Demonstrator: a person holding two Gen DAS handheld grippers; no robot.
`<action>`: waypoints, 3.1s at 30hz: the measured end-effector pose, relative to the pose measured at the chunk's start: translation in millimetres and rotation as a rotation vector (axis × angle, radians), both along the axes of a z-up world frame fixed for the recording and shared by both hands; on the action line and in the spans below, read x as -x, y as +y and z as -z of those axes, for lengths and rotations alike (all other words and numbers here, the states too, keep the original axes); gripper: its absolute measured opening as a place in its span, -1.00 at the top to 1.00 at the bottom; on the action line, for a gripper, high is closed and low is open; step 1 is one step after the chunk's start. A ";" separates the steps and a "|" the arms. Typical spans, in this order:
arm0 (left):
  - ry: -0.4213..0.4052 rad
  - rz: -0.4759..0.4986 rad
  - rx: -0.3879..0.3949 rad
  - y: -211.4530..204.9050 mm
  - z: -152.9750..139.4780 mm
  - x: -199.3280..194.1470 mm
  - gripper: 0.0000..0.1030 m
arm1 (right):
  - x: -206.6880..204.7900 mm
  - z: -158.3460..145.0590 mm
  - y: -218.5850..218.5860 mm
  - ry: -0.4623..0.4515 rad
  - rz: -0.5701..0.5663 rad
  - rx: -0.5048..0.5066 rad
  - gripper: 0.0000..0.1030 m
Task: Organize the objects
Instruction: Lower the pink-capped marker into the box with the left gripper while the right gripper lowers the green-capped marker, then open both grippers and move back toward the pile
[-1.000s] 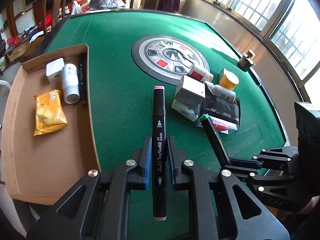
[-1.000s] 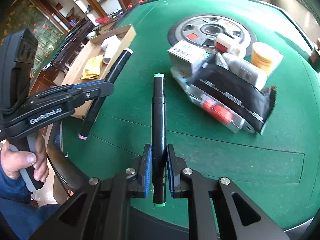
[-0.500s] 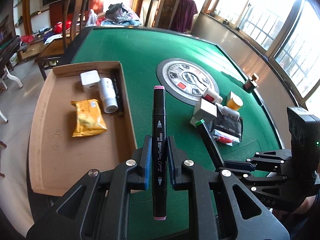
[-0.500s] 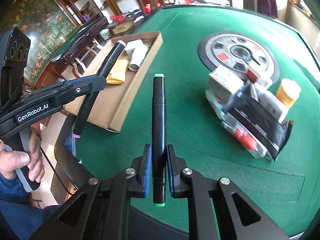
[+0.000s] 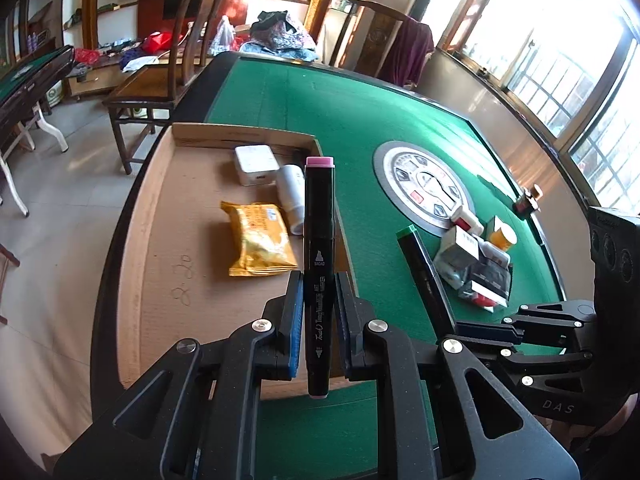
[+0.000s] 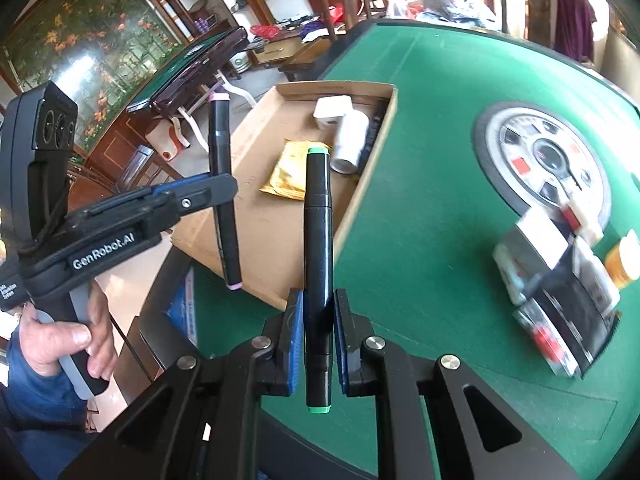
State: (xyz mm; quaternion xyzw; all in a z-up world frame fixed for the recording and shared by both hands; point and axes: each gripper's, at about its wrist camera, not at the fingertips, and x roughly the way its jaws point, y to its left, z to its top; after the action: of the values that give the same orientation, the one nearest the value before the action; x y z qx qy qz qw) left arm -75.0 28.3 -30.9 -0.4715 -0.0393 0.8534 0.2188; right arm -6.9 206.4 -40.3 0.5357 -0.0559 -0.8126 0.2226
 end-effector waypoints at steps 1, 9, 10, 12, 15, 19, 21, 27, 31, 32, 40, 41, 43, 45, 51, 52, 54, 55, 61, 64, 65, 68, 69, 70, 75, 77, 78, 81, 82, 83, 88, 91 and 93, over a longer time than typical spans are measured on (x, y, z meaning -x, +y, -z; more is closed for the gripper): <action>-0.006 -0.006 -0.001 -4.3 1.6 3.5 0.73 | 3.7 0.8 -5.5 -0.003 -0.005 0.002 0.75; -0.076 -0.047 -0.006 -35.4 24.6 28.5 0.73 | 33.0 26.1 -36.8 -0.059 0.001 0.002 0.75; -0.087 -0.049 -0.006 -37.5 28.2 31.1 0.73 | 37.5 31.2 -38.0 -0.074 0.014 0.007 0.75; -0.104 -0.051 0.000 -40.1 34.4 36.0 0.73 | 42.1 36.7 -38.7 -0.090 0.031 0.014 0.75; -0.122 -0.039 0.004 -39.1 42.1 41.5 0.73 | 49.8 45.4 -41.8 -0.111 0.055 0.013 0.75; -0.146 -0.027 0.015 -38.6 52.0 48.5 0.73 | 57.3 53.6 -44.8 -0.126 0.079 0.010 0.75; -0.154 -0.023 0.020 -40.0 55.7 51.9 0.73 | 61.8 58.4 -44.6 -0.136 0.098 0.006 0.75; -0.179 -0.010 0.041 -41.4 66.1 61.3 0.73 | 69.5 67.0 -45.5 -0.158 0.135 0.005 0.75; -0.194 0.002 0.044 -39.8 72.8 65.4 0.73 | 73.0 68.6 -47.9 -0.156 0.153 -0.013 0.75; -0.197 0.005 0.045 -39.7 74.4 66.4 0.73 | 74.0 69.4 -48.0 -0.156 0.158 -0.017 0.75; -0.219 0.017 0.047 -37.0 83.8 73.7 0.73 | 82.0 78.1 -48.7 -0.168 0.183 -0.040 0.75; -0.219 0.016 0.049 -37.2 84.6 75.1 0.73 | 83.7 79.2 -49.2 -0.168 0.187 -0.044 0.75; -0.225 0.013 0.051 -36.6 87.2 76.7 0.73 | 86.3 80.2 -50.9 -0.164 0.187 -0.057 0.75; -0.227 0.009 0.051 -35.2 88.6 77.6 0.73 | 88.6 82.4 -51.7 -0.164 0.189 -0.064 0.75; -0.225 0.008 0.057 -31.3 88.6 78.3 0.73 | 87.4 81.2 -49.9 -0.165 0.187 -0.066 0.74; -0.227 0.010 0.056 -30.4 88.6 77.8 0.73 | 87.5 81.2 -49.6 -0.165 0.186 -0.064 0.74; -0.230 0.011 0.052 -29.4 88.5 76.5 0.73 | 87.1 81.0 -49.0 -0.169 0.183 -0.059 0.73; -0.230 0.012 0.055 -28.4 88.4 75.6 0.73 | 86.8 81.0 -48.9 -0.171 0.181 -0.056 0.71; -0.236 0.021 0.055 -23.4 86.2 68.3 0.68 | 81.3 76.5 -48.9 -0.155 0.167 -0.051 0.68; -0.233 0.026 0.059 -20.2 82.5 64.1 0.68 | 78.1 71.6 -46.6 -0.141 0.163 -0.040 0.68; -0.230 0.024 0.062 -18.9 80.8 62.6 0.68 | 76.4 69.5 -45.4 -0.137 0.162 -0.038 0.68; -0.221 0.017 0.056 -16.2 73.7 57.9 0.68 | 69.9 62.2 -39.8 -0.119 0.164 -0.026 0.68; -0.212 0.013 0.056 -15.2 69.7 55.6 0.68 | 68.8 60.1 -37.8 -0.116 0.167 -0.019 0.68; -0.206 0.012 0.055 -13.7 66.8 54.2 0.68 | 66.3 57.1 -33.8 -0.110 0.172 -0.008 0.68; -0.162 0.010 0.047 -2.7 49.0 43.4 0.69 | 50.7 40.7 2.8 -0.073 0.224 0.056 0.68; -0.157 0.024 0.042 7.7 43.6 38.1 0.69 | 42.8 34.3 31.1 -0.058 0.279 0.085 0.68; -0.155 0.034 0.040 13.8 41.2 35.3 0.69 | 40.4 32.4 39.2 -0.056 0.298 0.095 0.68; -0.152 0.072 0.040 34.7 36.9 27.3 0.69 | 30.6 26.8 92.7 -0.054 0.412 0.137 0.68; -0.154 0.088 0.037 43.5 36.0 23.8 0.69 | 28.5 26.6 105.8 -0.054 0.437 0.141 0.68; -0.158 0.104 0.038 51.6 35.8 20.7 0.69 | 24.5 27.8 127.7 -0.059 0.477 0.142 0.68; -0.165 0.171 0.049 89.8 36.2 2.9 0.69 | -0.2 46.9 207.6 -0.147 0.606 0.189 0.67; -0.175 0.193 0.054 105.3 39.3 -4.4 0.69 | -14.7 60.2 226.3 -0.187 0.625 0.216 0.67; -0.181 0.200 0.055 113.7 40.8 -7.9 0.69 | -21.2 73.3 234.7 -0.219 0.646 0.226 0.67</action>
State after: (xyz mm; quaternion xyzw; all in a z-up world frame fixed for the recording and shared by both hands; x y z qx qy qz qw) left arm -67.1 142.0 -71.8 -0.5540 0.0116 0.7820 0.2853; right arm 14.3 441.1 -113.6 0.5463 -0.3355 -0.7675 0.0050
